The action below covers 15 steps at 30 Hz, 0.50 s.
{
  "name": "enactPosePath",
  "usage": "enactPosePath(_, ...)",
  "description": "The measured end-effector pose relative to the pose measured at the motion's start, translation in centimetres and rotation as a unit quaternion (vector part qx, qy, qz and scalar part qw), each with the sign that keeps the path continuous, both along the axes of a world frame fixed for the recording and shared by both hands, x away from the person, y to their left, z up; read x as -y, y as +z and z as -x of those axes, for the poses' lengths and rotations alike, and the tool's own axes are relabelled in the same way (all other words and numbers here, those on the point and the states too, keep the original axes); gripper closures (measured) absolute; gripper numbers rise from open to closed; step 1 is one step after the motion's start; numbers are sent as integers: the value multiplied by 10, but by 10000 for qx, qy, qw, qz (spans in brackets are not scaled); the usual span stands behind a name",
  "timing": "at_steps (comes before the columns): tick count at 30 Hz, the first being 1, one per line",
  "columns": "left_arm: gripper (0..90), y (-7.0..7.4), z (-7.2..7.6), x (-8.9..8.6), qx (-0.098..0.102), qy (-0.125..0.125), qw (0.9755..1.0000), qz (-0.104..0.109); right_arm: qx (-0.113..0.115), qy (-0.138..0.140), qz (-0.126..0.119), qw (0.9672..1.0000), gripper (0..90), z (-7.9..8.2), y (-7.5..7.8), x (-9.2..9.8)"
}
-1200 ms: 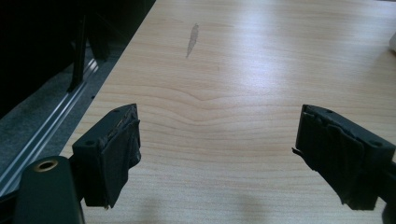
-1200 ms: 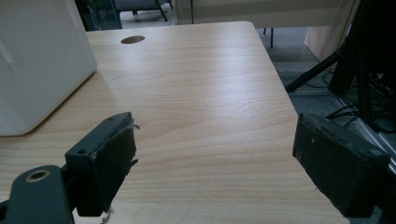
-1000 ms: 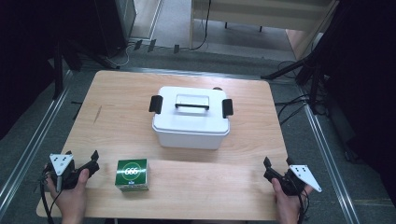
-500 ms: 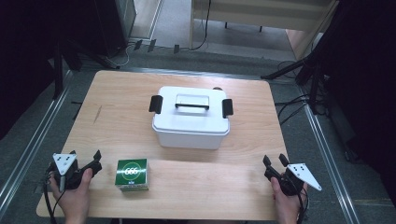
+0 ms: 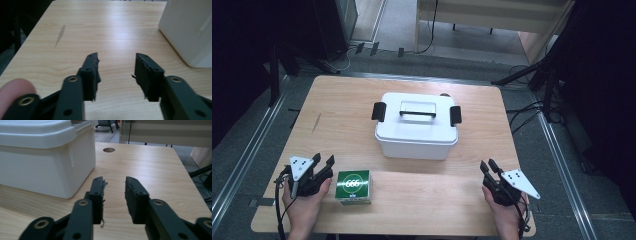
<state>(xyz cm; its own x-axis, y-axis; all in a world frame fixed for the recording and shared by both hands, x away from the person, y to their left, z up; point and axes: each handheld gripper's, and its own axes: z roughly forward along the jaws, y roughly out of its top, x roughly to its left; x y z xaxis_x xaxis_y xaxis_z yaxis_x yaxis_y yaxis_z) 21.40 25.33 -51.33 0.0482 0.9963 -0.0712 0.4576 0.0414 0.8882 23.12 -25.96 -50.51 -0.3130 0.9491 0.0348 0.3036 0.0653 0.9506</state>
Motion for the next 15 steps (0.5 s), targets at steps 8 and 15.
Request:
enactPosePath(8,862,19,-33,-3,-171,-484,9985,184,-285,526,-52,9982,900,-29,7,-25)
enactPosePath(15,900,43,-56,9,-355,-1003,9943,117,-491,499,-59,9975,900,-56,17,-44)
